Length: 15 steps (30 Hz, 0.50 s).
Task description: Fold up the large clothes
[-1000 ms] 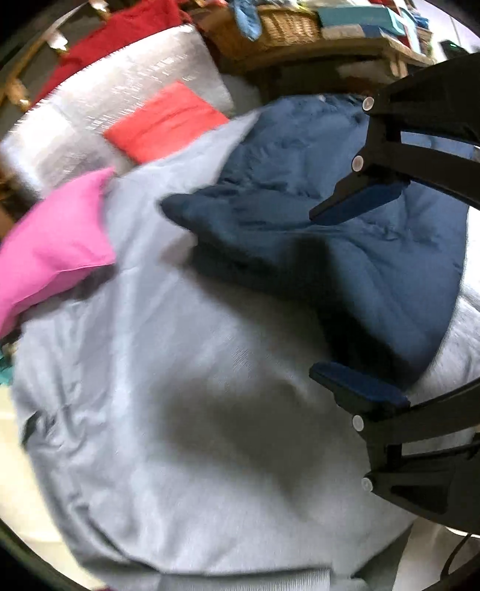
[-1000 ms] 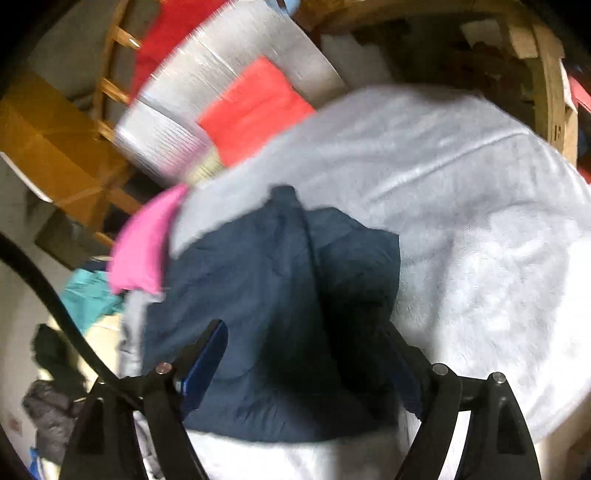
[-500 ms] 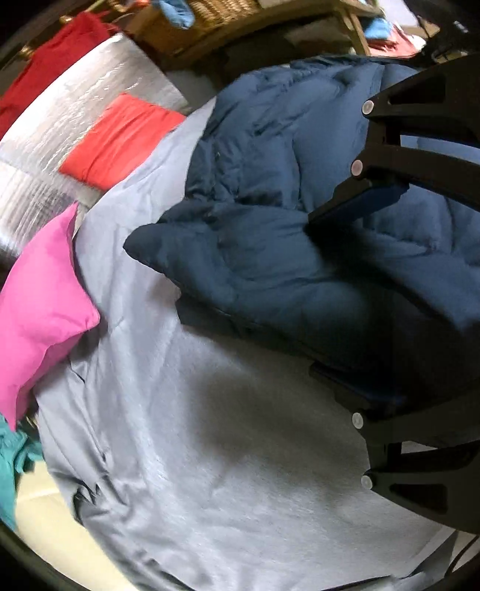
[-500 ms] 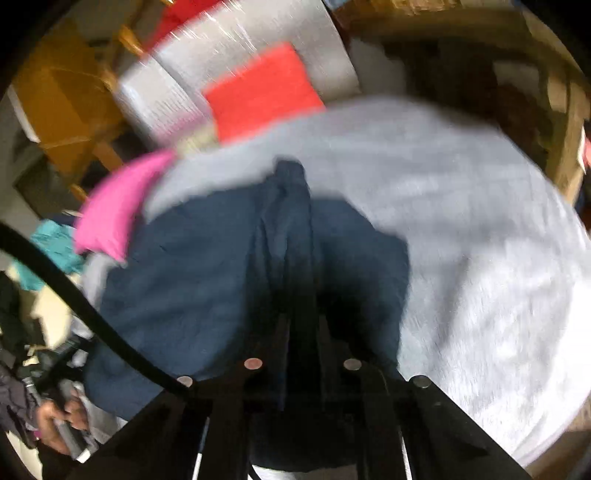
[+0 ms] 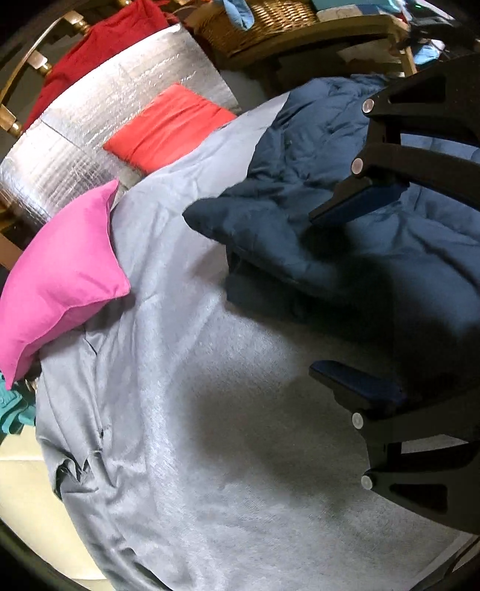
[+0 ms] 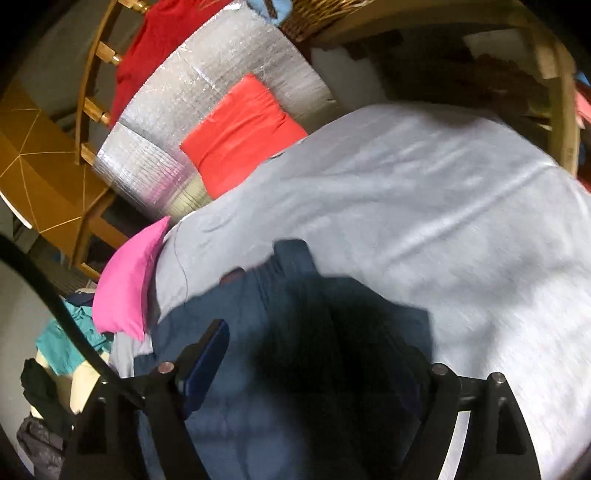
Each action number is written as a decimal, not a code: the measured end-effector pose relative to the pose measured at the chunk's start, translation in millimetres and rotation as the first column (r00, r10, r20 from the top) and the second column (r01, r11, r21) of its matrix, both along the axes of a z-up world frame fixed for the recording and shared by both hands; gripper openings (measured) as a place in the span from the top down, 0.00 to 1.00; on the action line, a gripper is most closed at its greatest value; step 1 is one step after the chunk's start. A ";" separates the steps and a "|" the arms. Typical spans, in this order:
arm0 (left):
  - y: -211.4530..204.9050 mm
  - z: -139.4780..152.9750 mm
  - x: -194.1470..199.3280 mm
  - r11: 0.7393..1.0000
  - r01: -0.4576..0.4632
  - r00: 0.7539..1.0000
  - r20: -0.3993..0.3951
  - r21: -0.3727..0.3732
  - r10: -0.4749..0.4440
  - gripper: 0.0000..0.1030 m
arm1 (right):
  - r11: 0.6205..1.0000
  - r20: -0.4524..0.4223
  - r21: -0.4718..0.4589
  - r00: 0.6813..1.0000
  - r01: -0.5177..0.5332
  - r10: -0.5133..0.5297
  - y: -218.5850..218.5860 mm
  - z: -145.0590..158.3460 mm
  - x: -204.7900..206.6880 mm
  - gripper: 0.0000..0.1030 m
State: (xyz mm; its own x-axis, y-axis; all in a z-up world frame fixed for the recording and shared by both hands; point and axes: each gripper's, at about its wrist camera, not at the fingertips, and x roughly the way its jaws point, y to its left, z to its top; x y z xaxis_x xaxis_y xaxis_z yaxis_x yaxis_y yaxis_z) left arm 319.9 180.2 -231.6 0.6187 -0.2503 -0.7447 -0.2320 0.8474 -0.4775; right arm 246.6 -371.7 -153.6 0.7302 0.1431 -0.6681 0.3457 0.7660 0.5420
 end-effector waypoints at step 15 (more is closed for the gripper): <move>-39.9 16.9 -13.3 0.925 0.082 0.994 0.038 0.371 -0.103 0.27 | 0.965 -0.046 -0.260 0.999 -0.034 0.022 47.3 -25.7 64.8 0.81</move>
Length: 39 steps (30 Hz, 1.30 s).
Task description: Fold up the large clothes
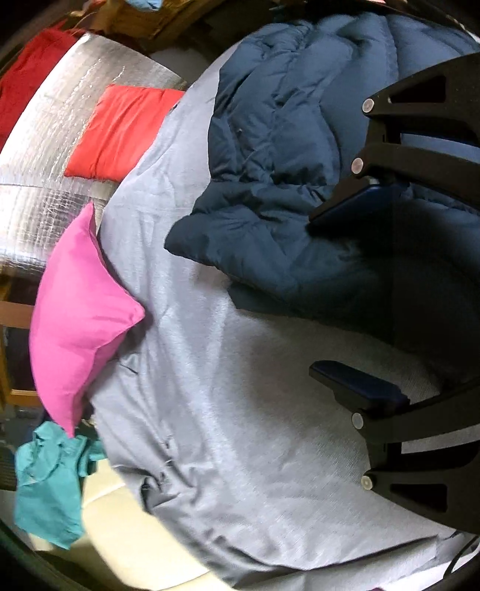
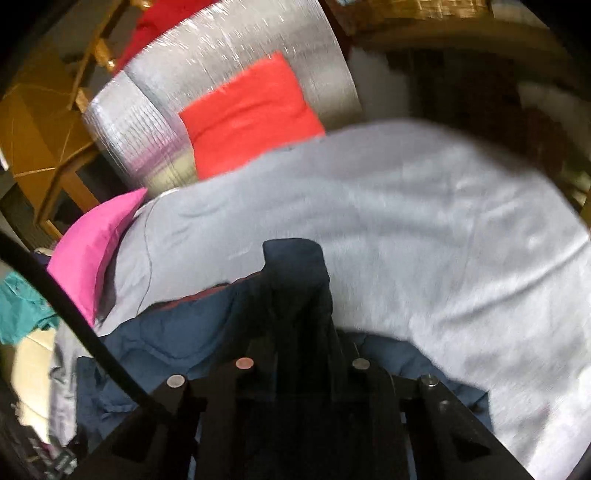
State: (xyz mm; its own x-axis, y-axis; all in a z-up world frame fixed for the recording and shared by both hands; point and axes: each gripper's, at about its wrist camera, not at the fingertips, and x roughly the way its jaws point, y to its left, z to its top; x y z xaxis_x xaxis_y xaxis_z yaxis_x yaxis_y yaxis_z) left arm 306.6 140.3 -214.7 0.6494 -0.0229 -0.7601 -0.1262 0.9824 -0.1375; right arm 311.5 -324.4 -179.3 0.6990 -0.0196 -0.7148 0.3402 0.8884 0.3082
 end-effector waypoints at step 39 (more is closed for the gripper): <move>17.3 3.9 -7.8 0.998 -0.013 0.998 -0.054 -0.055 0.010 0.25 | 0.985 -0.121 0.127 0.984 -0.115 0.131 11.0 -21.9 -77.9 0.45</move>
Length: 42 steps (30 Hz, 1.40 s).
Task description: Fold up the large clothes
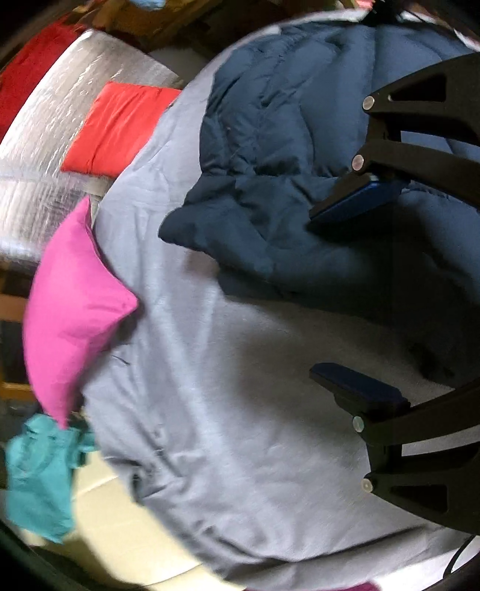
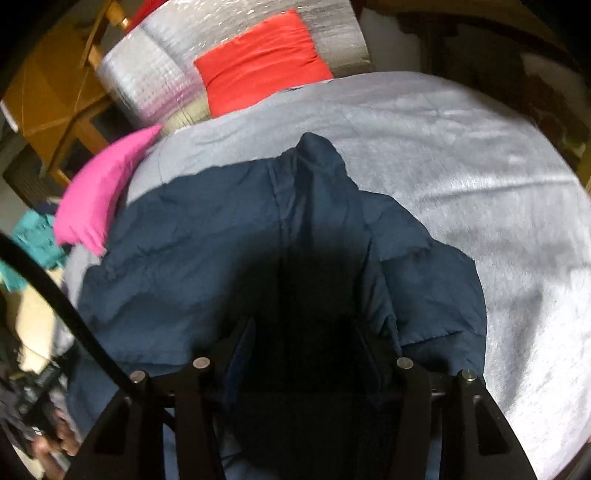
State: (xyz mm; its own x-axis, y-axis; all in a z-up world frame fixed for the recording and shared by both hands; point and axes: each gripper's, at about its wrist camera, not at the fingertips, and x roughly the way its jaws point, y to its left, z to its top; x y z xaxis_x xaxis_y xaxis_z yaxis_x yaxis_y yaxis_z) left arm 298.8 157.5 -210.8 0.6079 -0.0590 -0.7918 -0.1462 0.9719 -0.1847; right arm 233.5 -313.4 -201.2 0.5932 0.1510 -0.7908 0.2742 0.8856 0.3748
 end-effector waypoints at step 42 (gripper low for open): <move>-9.4 -46.8 29.3 0.900 0.014 0.991 -0.116 -0.436 -0.072 0.18 | 0.979 0.032 0.181 0.994 0.093 -0.101 -33.6 -38.4 13.3 0.26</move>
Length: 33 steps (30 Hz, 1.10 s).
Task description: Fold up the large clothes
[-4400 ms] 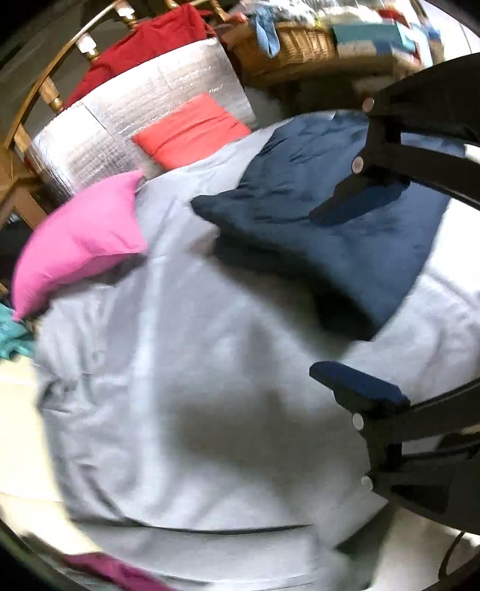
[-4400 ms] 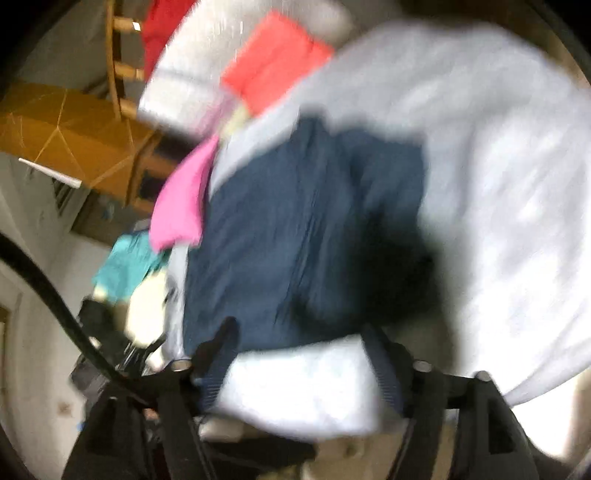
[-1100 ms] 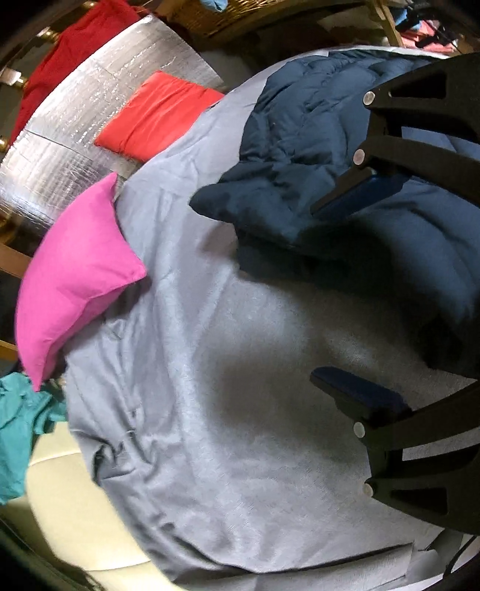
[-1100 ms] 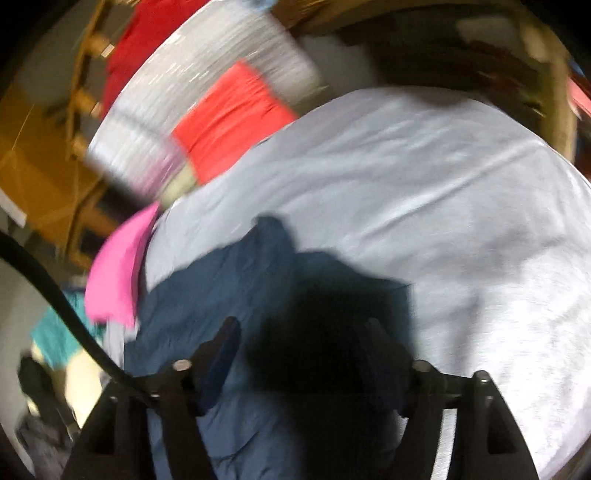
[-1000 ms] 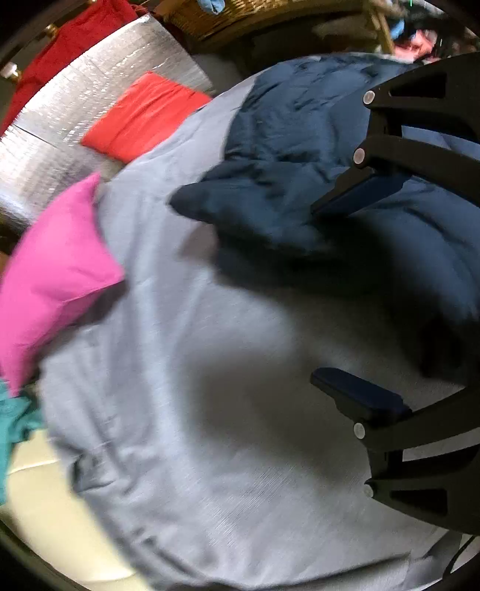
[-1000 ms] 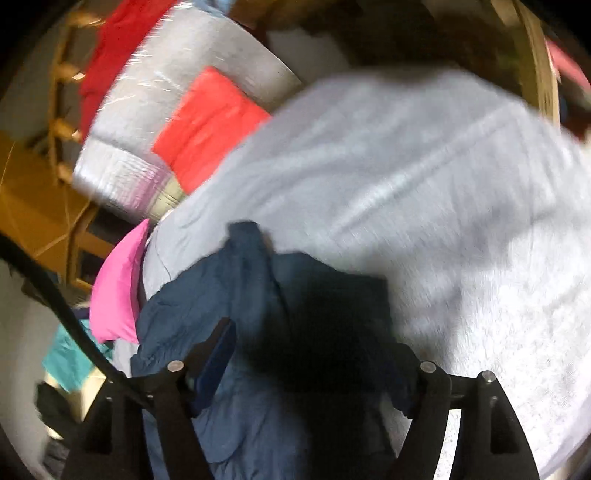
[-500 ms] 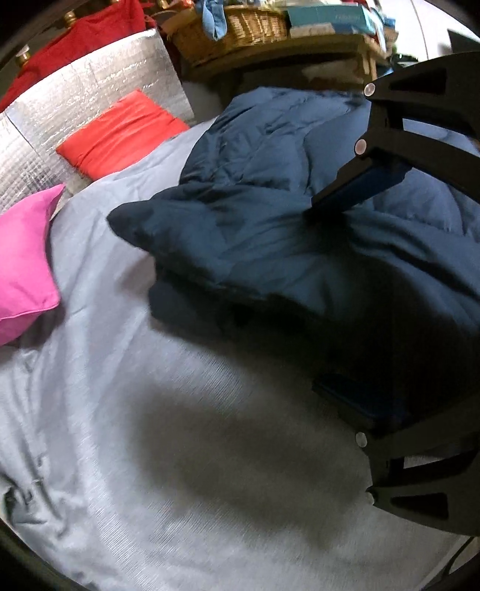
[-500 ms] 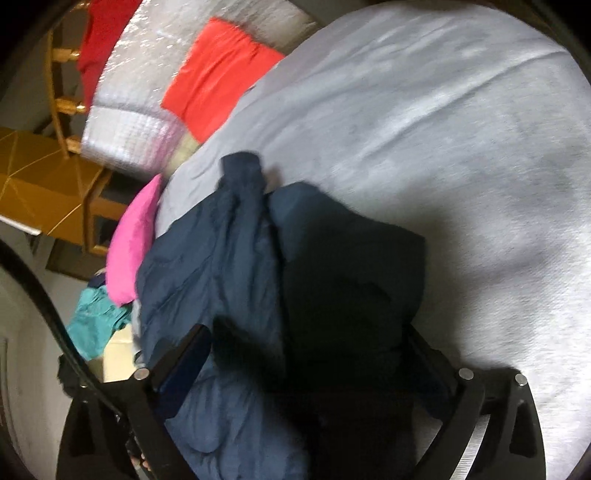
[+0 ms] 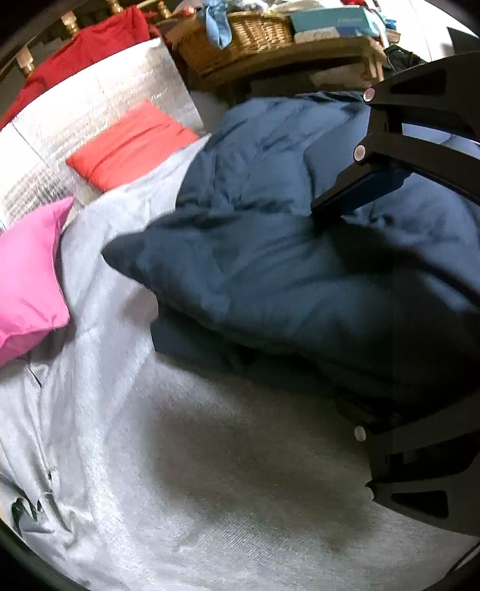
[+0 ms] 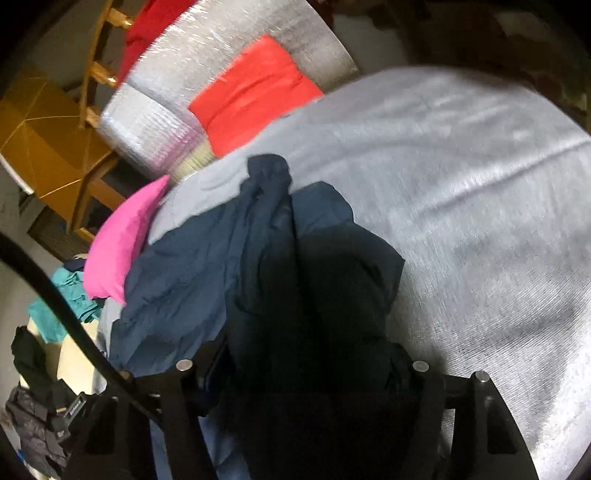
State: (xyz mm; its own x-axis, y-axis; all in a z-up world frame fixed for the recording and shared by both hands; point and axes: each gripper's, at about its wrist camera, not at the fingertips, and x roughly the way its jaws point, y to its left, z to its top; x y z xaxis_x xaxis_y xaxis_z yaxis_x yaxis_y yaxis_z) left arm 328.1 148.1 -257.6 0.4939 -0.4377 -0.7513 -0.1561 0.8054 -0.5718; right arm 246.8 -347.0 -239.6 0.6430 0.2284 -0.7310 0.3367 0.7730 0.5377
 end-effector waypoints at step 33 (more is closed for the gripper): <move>-46.2 13.2 -71.1 0.874 0.122 0.987 0.035 0.470 -0.157 0.00 | 0.970 -0.051 -0.150 0.981 -0.192 0.186 99.8 15.7 -63.3 0.43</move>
